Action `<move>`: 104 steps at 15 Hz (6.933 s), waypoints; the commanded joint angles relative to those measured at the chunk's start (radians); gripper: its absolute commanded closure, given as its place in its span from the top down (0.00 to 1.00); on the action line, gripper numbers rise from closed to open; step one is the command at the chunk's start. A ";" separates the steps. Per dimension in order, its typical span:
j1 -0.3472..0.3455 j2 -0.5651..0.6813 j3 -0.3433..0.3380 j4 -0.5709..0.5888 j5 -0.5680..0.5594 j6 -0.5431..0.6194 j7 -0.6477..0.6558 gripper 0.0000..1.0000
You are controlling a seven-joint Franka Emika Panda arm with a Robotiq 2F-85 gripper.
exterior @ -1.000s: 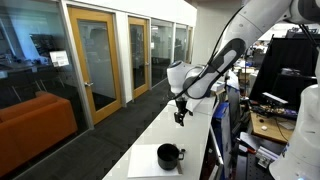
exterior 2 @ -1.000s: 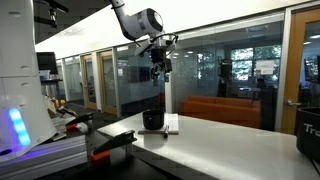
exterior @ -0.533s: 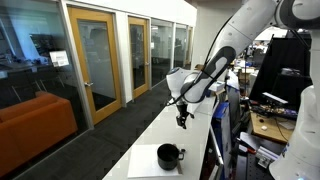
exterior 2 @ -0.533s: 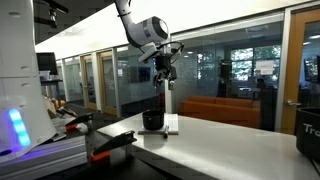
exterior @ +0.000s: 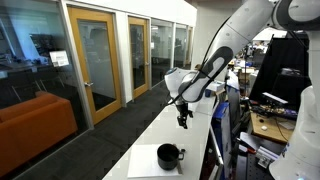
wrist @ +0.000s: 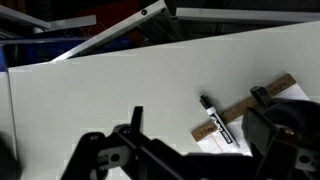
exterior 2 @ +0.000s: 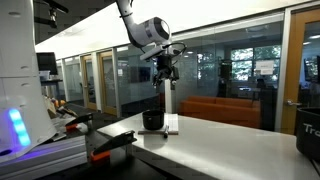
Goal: Pick up the marker and put it in the cup
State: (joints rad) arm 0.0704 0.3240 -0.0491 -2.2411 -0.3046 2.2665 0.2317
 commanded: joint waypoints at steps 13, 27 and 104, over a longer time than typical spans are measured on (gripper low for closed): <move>-0.068 0.194 -0.003 0.086 0.023 -0.052 -0.246 1.00; -0.071 0.377 -0.009 0.047 0.012 0.340 -0.311 1.00; -0.204 0.105 0.208 -0.168 0.004 0.741 -0.665 0.05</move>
State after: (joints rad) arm -0.0942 0.5098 0.1031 -2.3557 -0.3172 3.0549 -0.4028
